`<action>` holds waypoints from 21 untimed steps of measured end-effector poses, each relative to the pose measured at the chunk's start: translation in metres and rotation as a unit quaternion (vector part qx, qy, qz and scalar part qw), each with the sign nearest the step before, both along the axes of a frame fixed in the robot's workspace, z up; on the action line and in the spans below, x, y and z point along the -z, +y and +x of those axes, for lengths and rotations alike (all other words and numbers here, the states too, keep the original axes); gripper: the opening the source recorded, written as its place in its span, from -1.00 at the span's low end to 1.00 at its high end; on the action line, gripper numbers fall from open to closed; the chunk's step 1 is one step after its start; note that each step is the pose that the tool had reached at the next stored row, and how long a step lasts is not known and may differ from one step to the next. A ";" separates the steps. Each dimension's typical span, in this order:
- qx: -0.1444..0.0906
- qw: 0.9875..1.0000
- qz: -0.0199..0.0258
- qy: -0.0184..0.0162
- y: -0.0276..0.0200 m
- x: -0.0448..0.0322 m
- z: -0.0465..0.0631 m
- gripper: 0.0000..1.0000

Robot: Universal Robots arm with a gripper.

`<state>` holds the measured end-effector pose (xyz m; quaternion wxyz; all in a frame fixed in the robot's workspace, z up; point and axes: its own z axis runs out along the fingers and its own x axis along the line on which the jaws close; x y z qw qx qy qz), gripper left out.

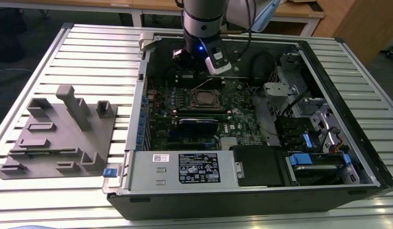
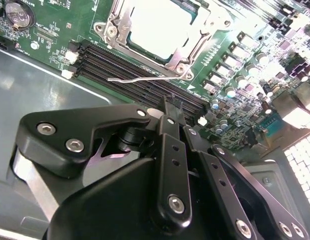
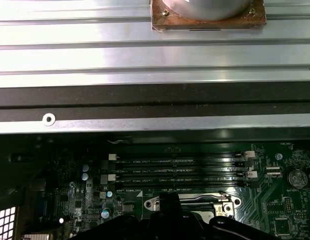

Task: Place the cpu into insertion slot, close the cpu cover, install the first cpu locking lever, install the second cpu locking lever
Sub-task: 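Install the first cpu locking lever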

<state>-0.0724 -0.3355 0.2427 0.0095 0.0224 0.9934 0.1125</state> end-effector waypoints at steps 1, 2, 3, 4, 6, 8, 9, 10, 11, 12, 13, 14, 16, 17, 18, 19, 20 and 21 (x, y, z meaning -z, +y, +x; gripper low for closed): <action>0.000 1.000 0.000 0.000 0.0000 0.0000 0.000 -0.79; 0.000 1.000 0.000 0.000 0.0000 0.0001 0.000 -0.79; 0.000 1.000 0.000 0.000 0.0000 0.0001 0.000 -0.79; 0.000 1.000 0.000 0.000 0.0000 0.0002 0.000 -0.79; 0.000 1.000 0.000 0.000 0.0000 0.0004 0.000 -0.79; 0.000 1.000 0.000 0.000 0.0000 0.0007 0.000 -0.79; 0.000 1.000 0.000 0.000 0.0000 0.0009 0.000 -0.79; 0.000 1.000 0.000 0.000 0.0000 0.0009 0.000 -0.79; 0.000 1.000 0.000 0.000 0.0000 0.0009 0.000 -0.79; 0.000 1.000 0.000 0.000 0.0000 0.0010 0.000 -0.79; 0.000 1.000 0.000 0.000 0.0000 0.0011 0.000 -0.79; 0.000 1.000 0.000 0.000 0.0000 0.0016 0.000 -0.79; 0.000 1.000 0.000 0.000 0.0000 0.0020 0.000 -0.79; 0.000 1.000 0.000 0.000 0.0000 0.0020 0.000 -0.79; 0.000 1.000 0.000 0.000 0.0000 0.0022 0.000 -0.79; 0.000 1.000 0.000 0.000 0.0000 0.0022 0.000 -0.79; 0.000 1.000 0.000 0.000 0.0000 0.0022 0.000 -0.79; 0.000 1.000 0.000 0.000 0.0000 0.0023 0.000 -0.79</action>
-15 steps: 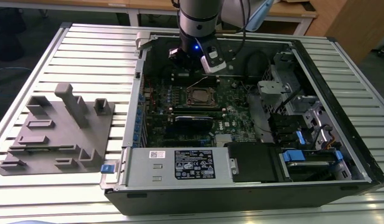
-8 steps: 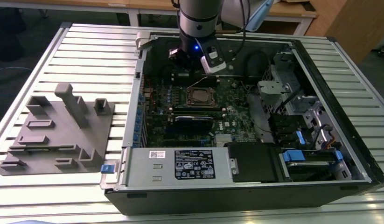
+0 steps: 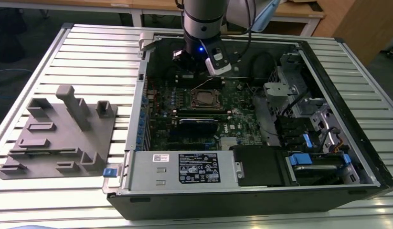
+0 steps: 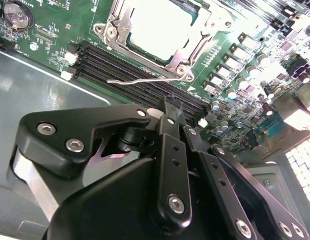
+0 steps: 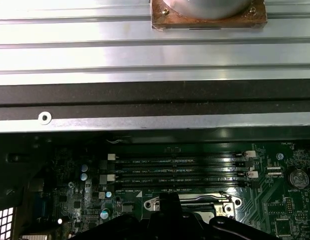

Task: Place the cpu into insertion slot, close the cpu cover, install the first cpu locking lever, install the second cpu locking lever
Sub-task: 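Install the first cpu locking lever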

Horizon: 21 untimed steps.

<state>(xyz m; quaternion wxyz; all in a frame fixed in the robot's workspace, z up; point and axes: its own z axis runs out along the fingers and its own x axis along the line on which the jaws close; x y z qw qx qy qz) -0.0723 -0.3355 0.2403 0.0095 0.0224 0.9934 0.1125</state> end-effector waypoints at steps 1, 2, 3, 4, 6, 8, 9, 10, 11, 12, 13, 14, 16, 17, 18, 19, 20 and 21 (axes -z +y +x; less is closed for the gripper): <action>0.000 1.000 0.000 0.000 0.0000 0.0002 0.000 -0.79; 0.000 1.000 0.000 0.000 0.0000 0.0006 0.000 -0.79; 0.000 1.000 0.000 0.000 0.0000 0.0008 0.000 -0.79; 0.000 1.000 0.000 0.000 0.0000 0.0009 0.000 -0.79; 0.000 1.000 0.000 0.000 0.0000 0.0023 0.000 -0.79; 0.000 1.000 0.000 0.000 0.0000 0.0023 0.000 -0.79; 0.000 1.000 0.000 0.000 0.0000 0.0023 0.000 -0.79; 0.000 1.000 0.000 0.000 0.0000 0.0023 0.000 -0.79; 0.000 1.000 0.000 0.000 0.0000 0.0024 0.000 -0.79; 0.000 1.000 0.000 0.000 0.0000 0.0027 0.000 -0.79; 0.000 1.000 0.000 0.000 0.0001 0.0031 0.000 -0.79; 0.000 1.000 0.000 0.000 0.0000 0.0035 0.000 -0.79; 0.000 1.000 0.000 0.000 0.0000 0.0048 0.000 -0.79; 0.000 1.000 0.000 0.000 0.0000 0.0057 0.000 -0.79; 0.000 1.000 0.000 0.000 0.0000 0.0067 0.000 -0.79; 0.000 1.000 0.000 0.000 0.0000 0.0077 0.000 -0.79; 0.000 1.000 0.000 0.000 0.0000 0.0084 0.000 -0.79; 0.000 1.000 0.000 0.000 0.0000 0.0089 0.001 -0.79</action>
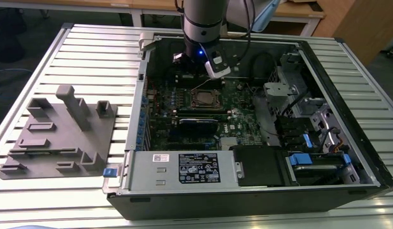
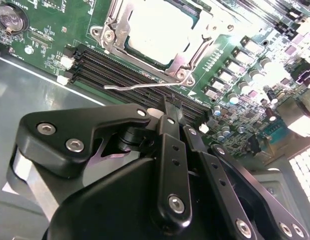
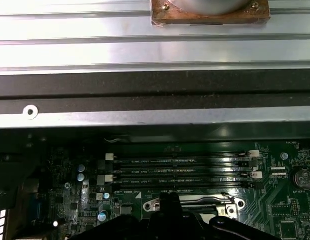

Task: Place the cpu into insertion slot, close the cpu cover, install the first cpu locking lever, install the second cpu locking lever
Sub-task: 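Install the first cpu locking lever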

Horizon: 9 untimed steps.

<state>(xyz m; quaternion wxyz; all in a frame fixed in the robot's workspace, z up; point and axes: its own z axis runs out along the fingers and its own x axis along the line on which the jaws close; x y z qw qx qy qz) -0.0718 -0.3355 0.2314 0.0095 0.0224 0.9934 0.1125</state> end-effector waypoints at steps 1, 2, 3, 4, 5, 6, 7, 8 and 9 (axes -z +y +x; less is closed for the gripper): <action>0.000 1.000 0.000 0.000 0.0001 0.0005 0.000 -0.79; 0.000 1.000 0.000 0.000 0.0002 0.0009 0.001 -0.79; 0.000 1.000 0.000 0.000 0.0005 0.0014 0.002 -0.79; 0.000 1.000 0.000 0.000 0.0010 0.0019 0.002 -0.79; 0.000 1.000 0.000 0.000 0.0015 0.0024 0.003 -0.79; 0.000 1.000 0.000 0.000 0.0019 0.0027 0.004 -0.79; 0.000 1.000 0.000 0.000 0.0025 0.0031 0.005 -0.79; 0.000 1.000 0.000 0.000 0.0031 0.0035 0.006 -0.79; 0.000 1.000 0.000 0.000 0.0038 0.0039 0.007 -0.79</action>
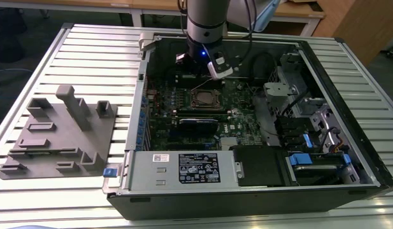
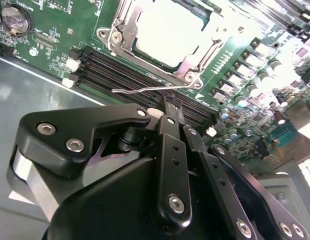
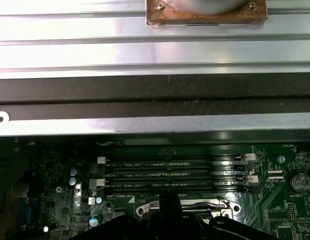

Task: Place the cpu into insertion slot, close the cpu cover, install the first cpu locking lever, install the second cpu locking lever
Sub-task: 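Install the first cpu locking lever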

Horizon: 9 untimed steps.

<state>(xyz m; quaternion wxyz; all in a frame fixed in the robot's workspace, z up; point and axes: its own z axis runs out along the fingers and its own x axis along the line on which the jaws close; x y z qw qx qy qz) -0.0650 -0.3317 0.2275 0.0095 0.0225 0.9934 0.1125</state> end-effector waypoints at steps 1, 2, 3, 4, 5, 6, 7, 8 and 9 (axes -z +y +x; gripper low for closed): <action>0.000 1.000 0.000 0.000 0.0007 0.0005 0.001 -0.79; 0.000 1.000 0.000 0.000 0.0011 0.0008 0.001 -0.79; 0.000 1.000 0.000 0.000 0.0014 0.0012 0.002 -0.79; 0.000 1.000 0.000 0.000 0.0016 0.0016 0.002 -0.79; 0.000 1.000 0.000 0.000 0.0018 0.0021 0.003 -0.79; 0.000 1.000 0.000 0.000 0.0019 0.0026 0.003 -0.79; 0.000 1.000 0.000 0.000 0.0021 0.0032 0.004 -0.79; 0.000 1.000 0.000 0.000 0.0022 0.0039 0.005 -0.79; 0.000 1.000 0.000 0.000 0.0022 0.0045 0.005 -0.79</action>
